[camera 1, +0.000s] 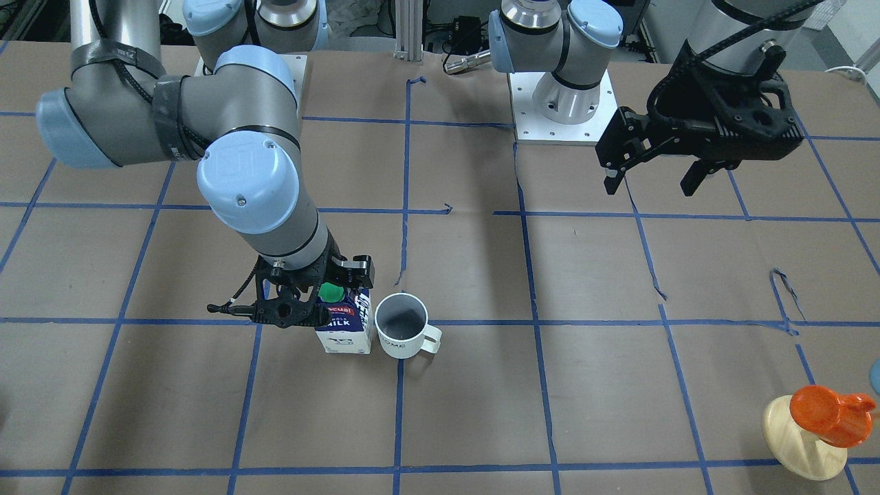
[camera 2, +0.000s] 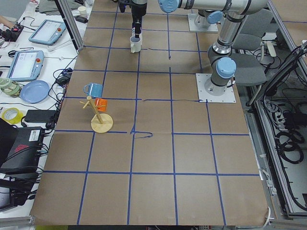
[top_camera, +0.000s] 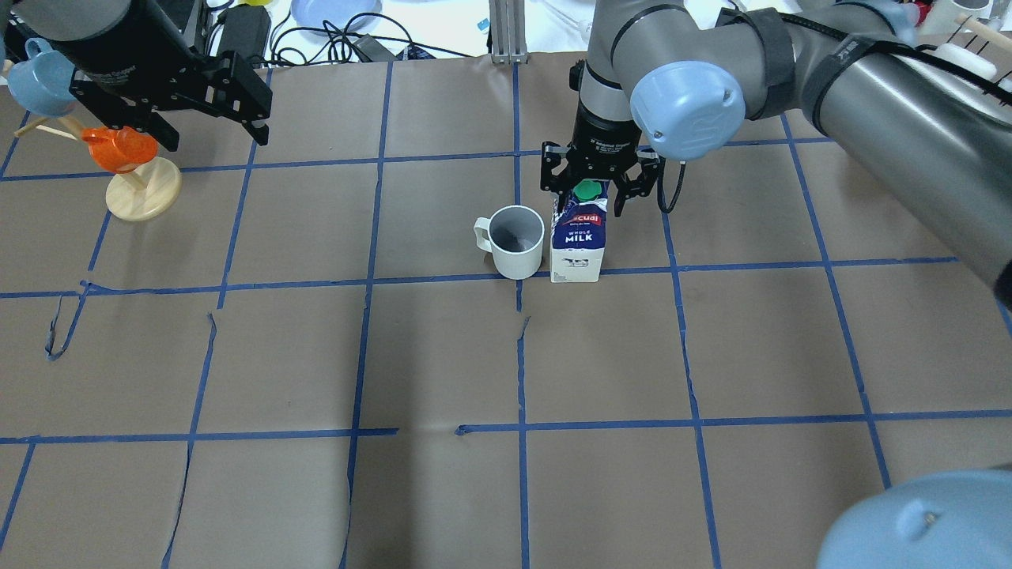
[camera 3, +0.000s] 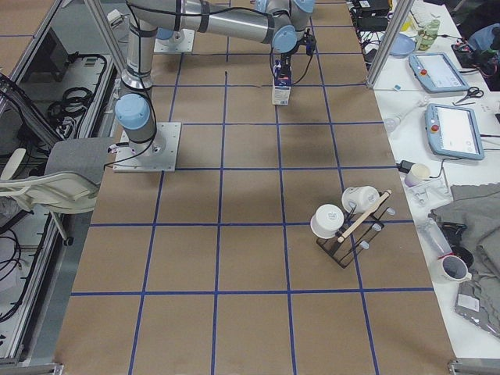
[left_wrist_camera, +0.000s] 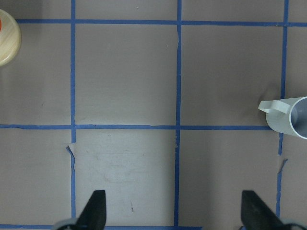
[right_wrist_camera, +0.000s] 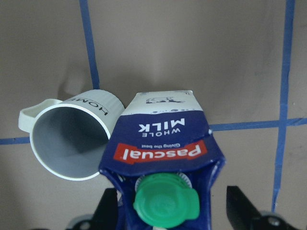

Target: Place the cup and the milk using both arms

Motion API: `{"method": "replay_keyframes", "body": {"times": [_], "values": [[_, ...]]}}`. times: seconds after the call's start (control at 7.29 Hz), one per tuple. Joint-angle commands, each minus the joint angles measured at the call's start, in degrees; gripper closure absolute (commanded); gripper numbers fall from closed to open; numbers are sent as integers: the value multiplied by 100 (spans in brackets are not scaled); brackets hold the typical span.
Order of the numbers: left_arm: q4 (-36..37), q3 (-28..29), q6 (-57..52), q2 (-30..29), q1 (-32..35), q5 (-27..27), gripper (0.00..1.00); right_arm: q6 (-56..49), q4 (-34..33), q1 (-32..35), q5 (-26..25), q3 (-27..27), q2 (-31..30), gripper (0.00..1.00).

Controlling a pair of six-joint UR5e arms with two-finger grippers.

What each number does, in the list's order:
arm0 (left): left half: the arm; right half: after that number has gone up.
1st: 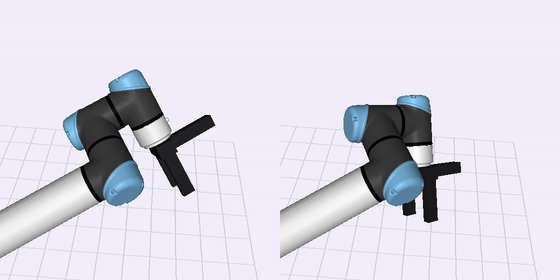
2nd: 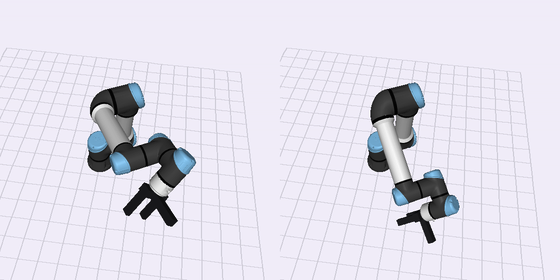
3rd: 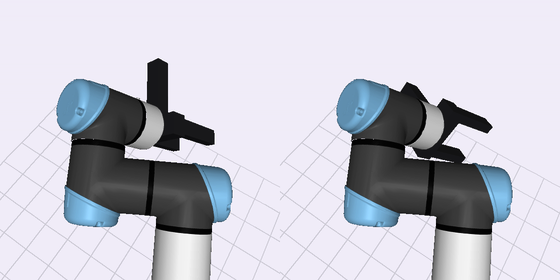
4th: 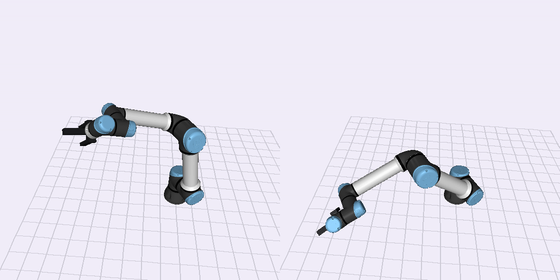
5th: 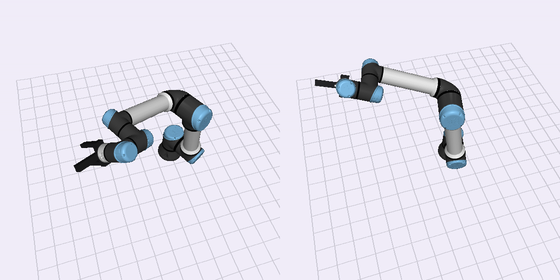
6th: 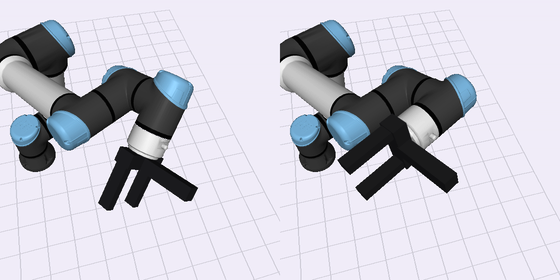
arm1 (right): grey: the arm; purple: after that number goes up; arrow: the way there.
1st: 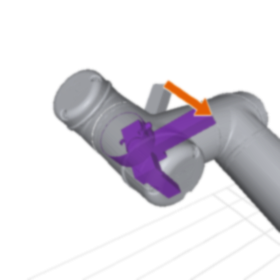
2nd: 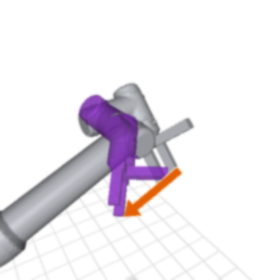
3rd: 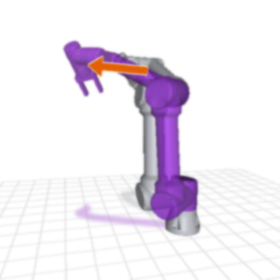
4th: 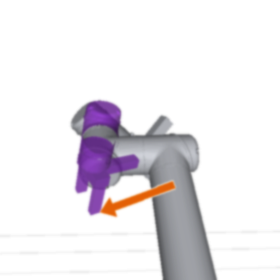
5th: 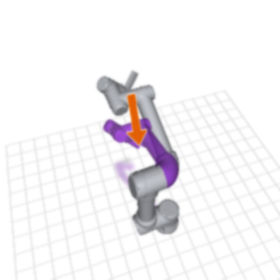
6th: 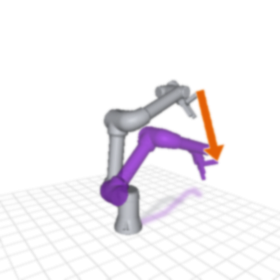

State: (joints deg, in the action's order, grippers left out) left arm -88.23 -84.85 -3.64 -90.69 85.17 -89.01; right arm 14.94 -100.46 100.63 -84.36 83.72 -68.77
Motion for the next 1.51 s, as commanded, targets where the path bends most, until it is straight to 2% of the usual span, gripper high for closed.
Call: {"method": "replay_keyframes", "body": {"times": [0.0,0.14,0.82,1.37], "values": [[-1,3,3,-2,0,-2,0,-70,139,-87,-308,-303,-503,4],[-1,-6,3,-2,0,6,0,-88,201,-140,-440,-295,-784,0],[-1,-6,3,-10,0,-2,0,-1306,1096,-579,-441,-102,-1910,1],[-1,-6,21,-37,9,6,0,-1301,1081,-641,-476,-259,-1983,0]]}}
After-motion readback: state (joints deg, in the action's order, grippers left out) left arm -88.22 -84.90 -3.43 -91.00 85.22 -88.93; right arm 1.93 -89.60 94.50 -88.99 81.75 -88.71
